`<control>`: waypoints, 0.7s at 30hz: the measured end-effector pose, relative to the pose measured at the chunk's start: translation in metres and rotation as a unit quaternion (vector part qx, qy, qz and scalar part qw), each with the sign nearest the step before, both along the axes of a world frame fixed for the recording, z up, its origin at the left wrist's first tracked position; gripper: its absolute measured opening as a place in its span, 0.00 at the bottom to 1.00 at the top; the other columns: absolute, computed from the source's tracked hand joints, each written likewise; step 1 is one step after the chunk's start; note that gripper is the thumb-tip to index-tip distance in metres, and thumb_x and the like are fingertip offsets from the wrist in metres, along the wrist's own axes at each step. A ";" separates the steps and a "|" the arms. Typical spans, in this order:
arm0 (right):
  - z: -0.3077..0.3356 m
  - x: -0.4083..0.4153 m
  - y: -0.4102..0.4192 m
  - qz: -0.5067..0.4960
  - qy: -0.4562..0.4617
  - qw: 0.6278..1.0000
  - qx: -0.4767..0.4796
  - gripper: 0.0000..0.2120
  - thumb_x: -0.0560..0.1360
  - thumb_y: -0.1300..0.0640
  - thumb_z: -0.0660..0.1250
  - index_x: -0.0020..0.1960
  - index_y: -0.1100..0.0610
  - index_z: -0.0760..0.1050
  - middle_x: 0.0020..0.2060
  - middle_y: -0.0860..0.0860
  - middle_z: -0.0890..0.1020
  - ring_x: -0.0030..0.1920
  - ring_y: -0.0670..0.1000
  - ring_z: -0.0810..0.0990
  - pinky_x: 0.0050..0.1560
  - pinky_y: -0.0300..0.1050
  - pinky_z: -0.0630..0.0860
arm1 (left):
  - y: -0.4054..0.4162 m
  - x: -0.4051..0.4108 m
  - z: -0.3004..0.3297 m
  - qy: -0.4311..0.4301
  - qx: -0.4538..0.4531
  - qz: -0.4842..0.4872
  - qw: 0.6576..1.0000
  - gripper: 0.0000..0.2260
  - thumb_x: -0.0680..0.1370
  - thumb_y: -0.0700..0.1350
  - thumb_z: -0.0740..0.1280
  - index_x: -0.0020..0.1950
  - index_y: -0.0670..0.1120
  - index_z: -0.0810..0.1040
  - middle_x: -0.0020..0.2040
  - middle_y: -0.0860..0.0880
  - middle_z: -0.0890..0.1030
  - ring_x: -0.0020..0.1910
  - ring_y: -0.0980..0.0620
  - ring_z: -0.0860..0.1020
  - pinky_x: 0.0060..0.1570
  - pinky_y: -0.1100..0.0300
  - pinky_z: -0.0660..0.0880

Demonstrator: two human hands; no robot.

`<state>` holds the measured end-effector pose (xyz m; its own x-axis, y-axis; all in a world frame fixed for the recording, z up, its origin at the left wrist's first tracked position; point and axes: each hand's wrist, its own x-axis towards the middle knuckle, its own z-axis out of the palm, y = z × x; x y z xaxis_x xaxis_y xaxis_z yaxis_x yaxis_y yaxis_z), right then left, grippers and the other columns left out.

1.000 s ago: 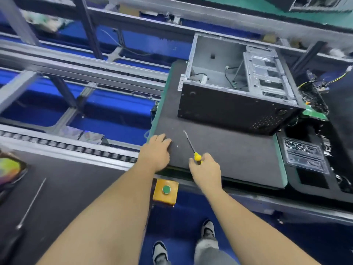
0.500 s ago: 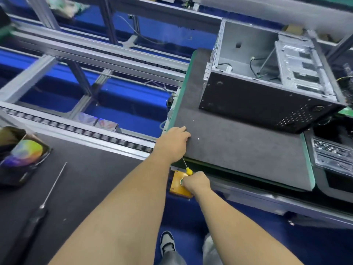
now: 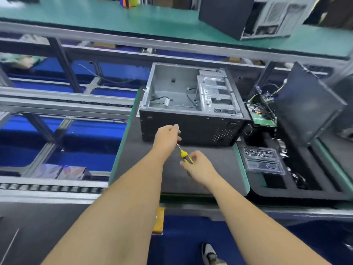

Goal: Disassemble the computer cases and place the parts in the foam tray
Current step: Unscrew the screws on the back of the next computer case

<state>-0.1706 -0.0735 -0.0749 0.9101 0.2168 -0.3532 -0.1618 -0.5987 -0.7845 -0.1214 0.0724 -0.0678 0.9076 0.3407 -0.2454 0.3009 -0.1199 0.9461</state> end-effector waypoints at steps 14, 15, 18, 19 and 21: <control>0.163 0.155 -0.194 -0.234 -0.329 0.851 0.334 0.18 0.74 0.51 0.73 0.34 0.62 0.72 0.28 0.50 0.71 0.31 0.47 0.68 0.33 0.43 0.67 | -0.216 0.105 0.148 0.040 0.111 -0.274 0.955 0.22 0.84 0.56 0.60 0.48 0.38 0.81 0.34 0.38 0.83 0.31 0.40 0.82 0.34 0.55 0.79; 0.165 0.161 -0.206 -0.225 -0.351 0.858 0.301 0.19 0.74 0.49 0.73 0.34 0.61 0.72 0.26 0.48 0.71 0.30 0.46 0.67 0.33 0.42 0.67 | -0.229 0.111 0.149 -0.003 0.168 -0.251 0.953 0.19 0.83 0.52 0.62 0.46 0.38 0.82 0.39 0.37 0.84 0.39 0.37 0.84 0.41 0.50 0.81; 0.160 0.170 -0.241 -0.224 -0.364 0.863 0.268 0.20 0.75 0.46 0.71 0.30 0.54 0.69 0.25 0.45 0.71 0.28 0.46 0.69 0.31 0.42 0.72 | -0.259 0.125 0.144 -0.127 0.312 -0.137 0.932 0.13 0.81 0.48 0.61 0.39 0.45 0.77 0.46 0.43 0.84 0.49 0.39 0.80 0.47 0.51 0.76; 0.156 0.174 -0.253 -0.232 -0.362 0.861 0.272 0.19 0.76 0.47 0.69 0.32 0.53 0.69 0.25 0.45 0.72 0.28 0.46 0.71 0.31 0.43 0.74 | -0.267 0.126 0.140 -0.165 0.343 -0.121 0.917 0.12 0.81 0.49 0.61 0.40 0.47 0.75 0.45 0.46 0.83 0.49 0.41 0.79 0.45 0.51 0.75; 0.148 0.182 -0.275 -0.253 -0.370 0.855 0.260 0.15 0.79 0.48 0.67 0.36 0.49 0.69 0.28 0.44 0.73 0.30 0.48 0.74 0.32 0.43 0.75 | -0.276 0.128 0.130 -0.229 0.389 -0.123 0.884 0.07 0.81 0.47 0.61 0.46 0.48 0.77 0.46 0.49 0.81 0.48 0.45 0.77 0.45 0.50 0.74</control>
<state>0.0115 -0.3488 0.0726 0.8666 -0.3177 0.3848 0.3592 -0.1382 -0.9230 0.0068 -0.2034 0.0621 0.9214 0.0234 0.3880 -0.2175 -0.7963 0.5645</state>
